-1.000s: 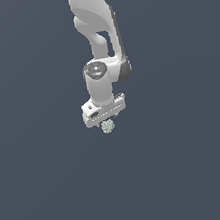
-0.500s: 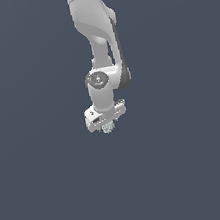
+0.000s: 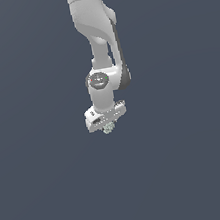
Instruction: Pick up the object and move it to a goal position.
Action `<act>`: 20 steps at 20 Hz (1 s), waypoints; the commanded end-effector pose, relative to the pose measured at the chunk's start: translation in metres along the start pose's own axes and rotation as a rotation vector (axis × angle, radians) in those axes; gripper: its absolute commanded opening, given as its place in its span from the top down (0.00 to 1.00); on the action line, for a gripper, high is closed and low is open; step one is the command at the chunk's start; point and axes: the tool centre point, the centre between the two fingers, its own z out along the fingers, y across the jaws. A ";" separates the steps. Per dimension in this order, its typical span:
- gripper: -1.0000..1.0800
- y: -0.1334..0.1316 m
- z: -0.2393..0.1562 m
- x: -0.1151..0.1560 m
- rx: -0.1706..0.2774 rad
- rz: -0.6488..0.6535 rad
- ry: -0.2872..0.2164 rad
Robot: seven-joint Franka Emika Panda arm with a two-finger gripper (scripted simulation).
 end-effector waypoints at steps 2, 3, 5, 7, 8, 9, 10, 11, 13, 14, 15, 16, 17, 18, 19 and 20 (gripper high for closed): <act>1.00 0.000 0.001 -0.001 0.001 0.001 -0.002; 1.00 0.000 0.000 0.000 0.000 0.000 0.000; 1.00 0.000 -0.001 0.000 0.000 0.000 0.000; 1.00 -0.002 -0.003 -0.002 0.000 0.000 0.000; 1.00 -0.003 -0.004 -0.003 0.000 0.000 0.000; 1.00 -0.004 -0.006 -0.004 0.000 0.000 0.000; 1.00 -0.005 -0.008 -0.005 0.000 0.000 0.000; 1.00 -0.007 -0.011 -0.006 0.000 0.000 0.000; 1.00 -0.011 -0.016 -0.010 0.000 0.000 -0.001; 1.00 -0.013 -0.020 -0.012 0.000 0.000 -0.001; 1.00 -0.016 -0.024 -0.015 0.000 0.000 -0.001; 1.00 -0.018 -0.028 -0.017 0.000 0.000 -0.001; 1.00 -0.021 -0.032 -0.020 0.000 0.000 -0.001; 1.00 -0.024 -0.037 -0.022 0.000 0.000 -0.001; 1.00 -0.027 -0.041 -0.024 0.000 0.000 -0.001; 1.00 -0.029 -0.044 -0.026 0.000 0.000 -0.001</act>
